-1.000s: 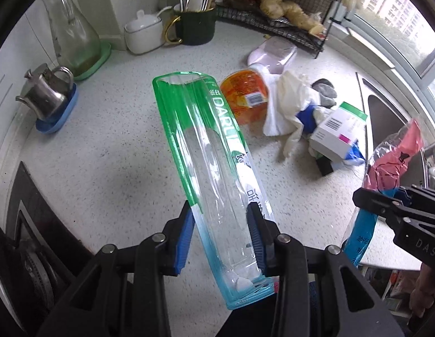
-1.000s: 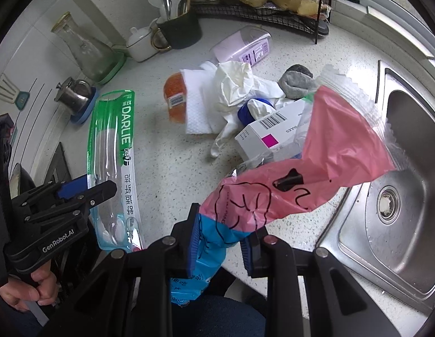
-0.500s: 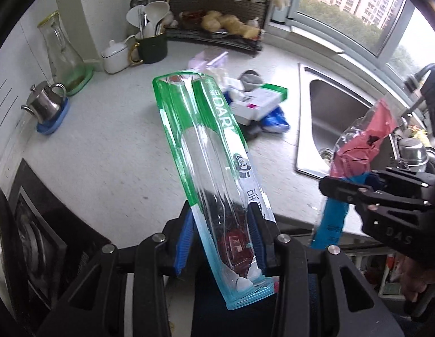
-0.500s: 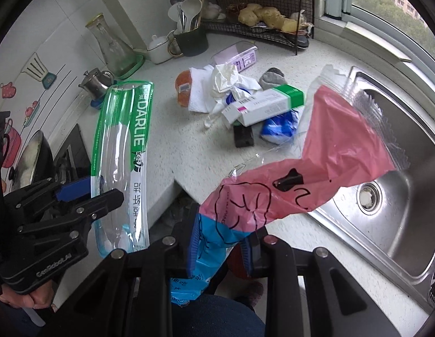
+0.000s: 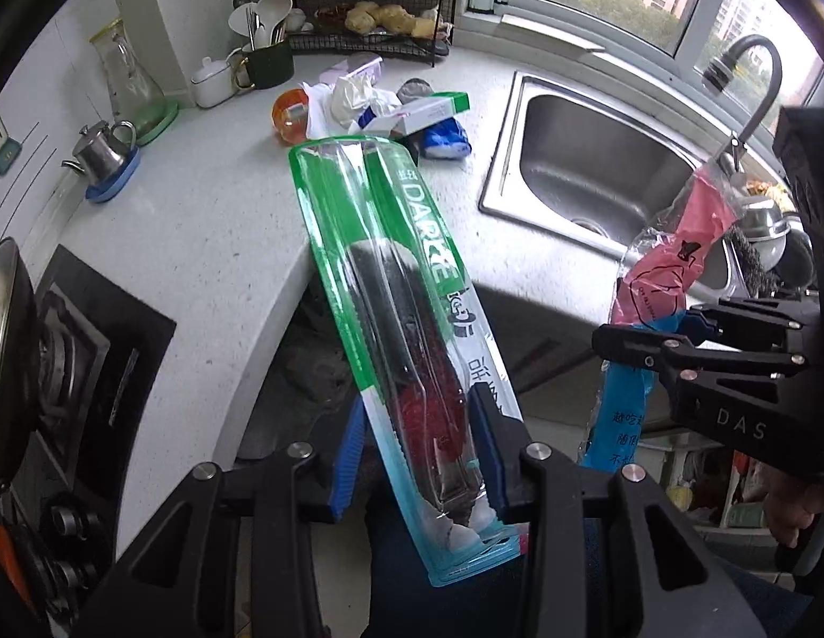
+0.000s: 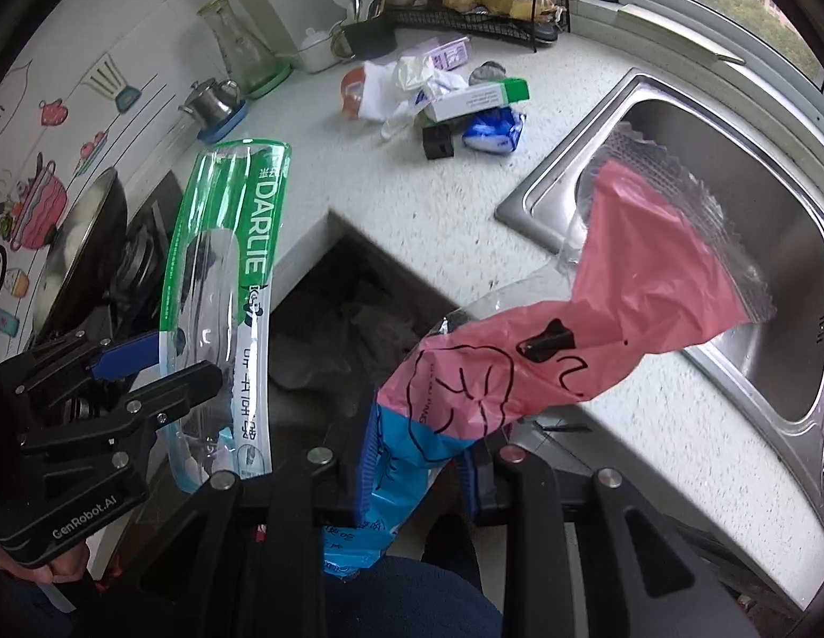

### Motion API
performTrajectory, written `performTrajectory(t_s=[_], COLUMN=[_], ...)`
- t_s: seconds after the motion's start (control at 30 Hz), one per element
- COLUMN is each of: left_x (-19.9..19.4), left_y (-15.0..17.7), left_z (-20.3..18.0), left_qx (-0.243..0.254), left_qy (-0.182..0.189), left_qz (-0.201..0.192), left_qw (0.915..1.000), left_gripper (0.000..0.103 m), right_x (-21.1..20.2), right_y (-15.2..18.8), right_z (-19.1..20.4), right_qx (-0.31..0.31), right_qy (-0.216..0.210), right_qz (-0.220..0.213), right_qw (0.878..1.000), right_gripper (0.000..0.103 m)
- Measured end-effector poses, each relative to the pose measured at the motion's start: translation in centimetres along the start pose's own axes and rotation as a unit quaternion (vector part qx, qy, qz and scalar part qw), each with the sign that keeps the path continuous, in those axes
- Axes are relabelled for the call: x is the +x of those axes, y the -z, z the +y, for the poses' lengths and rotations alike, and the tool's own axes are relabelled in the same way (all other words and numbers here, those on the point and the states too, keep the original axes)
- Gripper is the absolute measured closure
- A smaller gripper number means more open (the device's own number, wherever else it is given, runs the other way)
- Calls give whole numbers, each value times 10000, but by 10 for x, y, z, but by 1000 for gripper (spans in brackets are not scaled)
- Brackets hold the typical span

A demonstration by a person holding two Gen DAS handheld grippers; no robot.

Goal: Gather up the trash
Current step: 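Carry the package and bag down toward the red bucket with both tools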

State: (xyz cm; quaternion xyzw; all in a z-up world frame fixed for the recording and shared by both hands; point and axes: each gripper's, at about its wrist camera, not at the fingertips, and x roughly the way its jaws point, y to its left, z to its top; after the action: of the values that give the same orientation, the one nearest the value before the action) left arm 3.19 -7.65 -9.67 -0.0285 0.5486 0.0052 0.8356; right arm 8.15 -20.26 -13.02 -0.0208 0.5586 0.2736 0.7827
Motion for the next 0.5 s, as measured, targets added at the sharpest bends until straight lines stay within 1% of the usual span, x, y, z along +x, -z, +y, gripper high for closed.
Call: performTrajectory(t_s=[0.1,0.27,0.37,0.5], left_x=[1,7,17,36], left_y=[13,29,41,52], left_z=[1,13,22,31], left_qx=[23,-128,-73,30], left_qy=[-30,-17,-1,13], left_qz=[120,358,500,729], left_qw=[9999,9993,9987,9973], left_gripper=[67,67,67,67], right_x=[4,15,24,44], right_y=[8,23,31,41], right_z=[8,18,20,26], right_qx=[-58,-91,13,70], right_qy=[-84,-117,-179,-139], right_qz=[108,259,418,590], right_qw=[9999,9996,9990,9981], right_gripper=[79,79,79,79])
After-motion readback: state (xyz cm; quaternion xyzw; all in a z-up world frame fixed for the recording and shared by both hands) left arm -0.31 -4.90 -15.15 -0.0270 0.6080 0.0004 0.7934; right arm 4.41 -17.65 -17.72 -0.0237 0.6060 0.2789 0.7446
